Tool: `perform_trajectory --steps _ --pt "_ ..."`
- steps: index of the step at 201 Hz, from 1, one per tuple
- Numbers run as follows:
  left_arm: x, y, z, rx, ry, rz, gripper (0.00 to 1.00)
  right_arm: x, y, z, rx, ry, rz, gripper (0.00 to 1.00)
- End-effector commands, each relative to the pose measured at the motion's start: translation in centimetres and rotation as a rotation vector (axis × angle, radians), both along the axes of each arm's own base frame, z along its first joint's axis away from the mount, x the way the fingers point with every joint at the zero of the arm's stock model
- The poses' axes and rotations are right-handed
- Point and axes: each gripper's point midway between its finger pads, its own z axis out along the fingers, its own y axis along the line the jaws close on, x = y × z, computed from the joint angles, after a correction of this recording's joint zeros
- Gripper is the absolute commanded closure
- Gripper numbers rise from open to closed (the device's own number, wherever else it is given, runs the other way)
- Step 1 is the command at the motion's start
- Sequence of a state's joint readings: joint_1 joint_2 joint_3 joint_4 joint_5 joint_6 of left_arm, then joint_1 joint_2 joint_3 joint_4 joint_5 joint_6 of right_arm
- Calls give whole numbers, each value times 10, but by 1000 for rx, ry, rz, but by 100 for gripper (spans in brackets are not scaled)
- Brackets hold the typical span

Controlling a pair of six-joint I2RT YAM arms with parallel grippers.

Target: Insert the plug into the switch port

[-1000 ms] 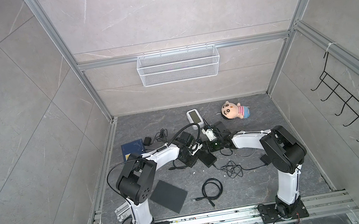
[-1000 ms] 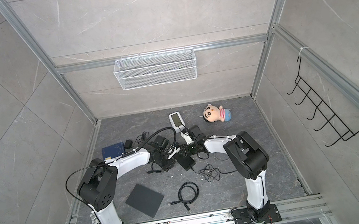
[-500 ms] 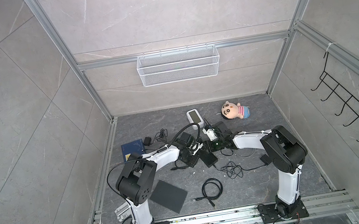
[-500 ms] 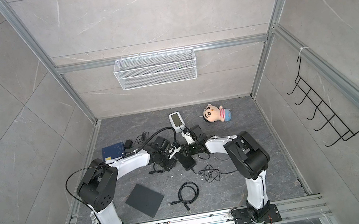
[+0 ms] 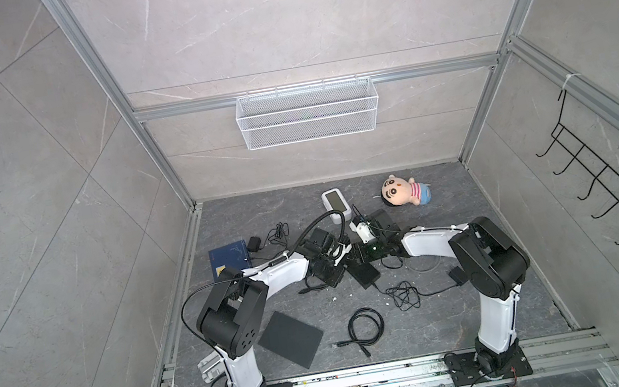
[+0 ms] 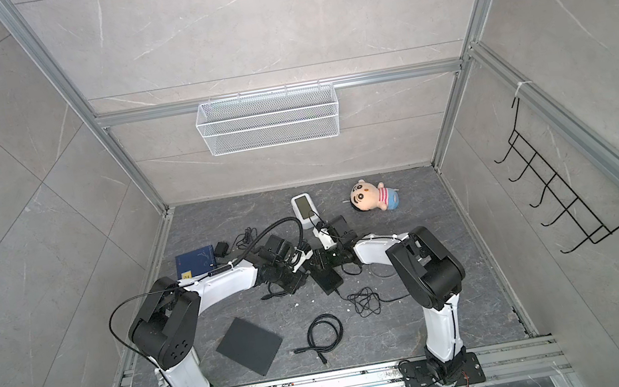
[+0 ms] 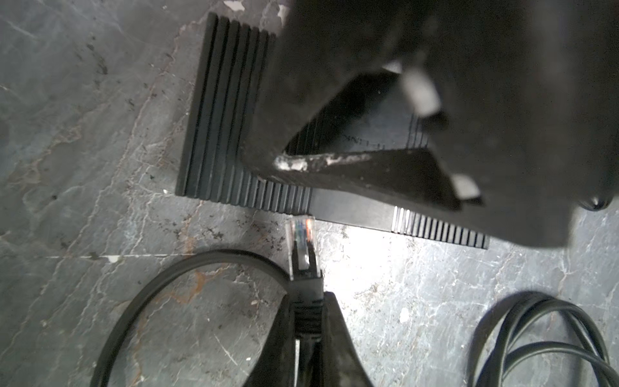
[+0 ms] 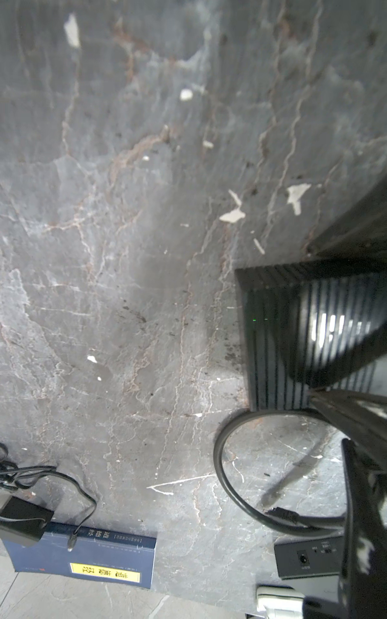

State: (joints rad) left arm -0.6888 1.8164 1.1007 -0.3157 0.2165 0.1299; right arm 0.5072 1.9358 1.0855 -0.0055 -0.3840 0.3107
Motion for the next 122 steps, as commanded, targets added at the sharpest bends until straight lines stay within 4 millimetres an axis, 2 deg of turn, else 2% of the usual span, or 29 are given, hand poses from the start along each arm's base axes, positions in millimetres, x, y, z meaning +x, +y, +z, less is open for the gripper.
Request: perform_trajectory --steps 1,20,56,122 --pt "-15 -9 -17 -10 28 -26 98 -66 -17 -74 -137 299 42 35" --pt "-21 2 -22 7 43 29 98 -64 -23 -74 -172 308 20 34" --pt "-39 7 -10 -30 23 33 97 -62 -35 -65 -195 288 -26 30" --pt "-21 8 -29 34 -34 75 98 -74 -55 -58 -250 286 -70 32"
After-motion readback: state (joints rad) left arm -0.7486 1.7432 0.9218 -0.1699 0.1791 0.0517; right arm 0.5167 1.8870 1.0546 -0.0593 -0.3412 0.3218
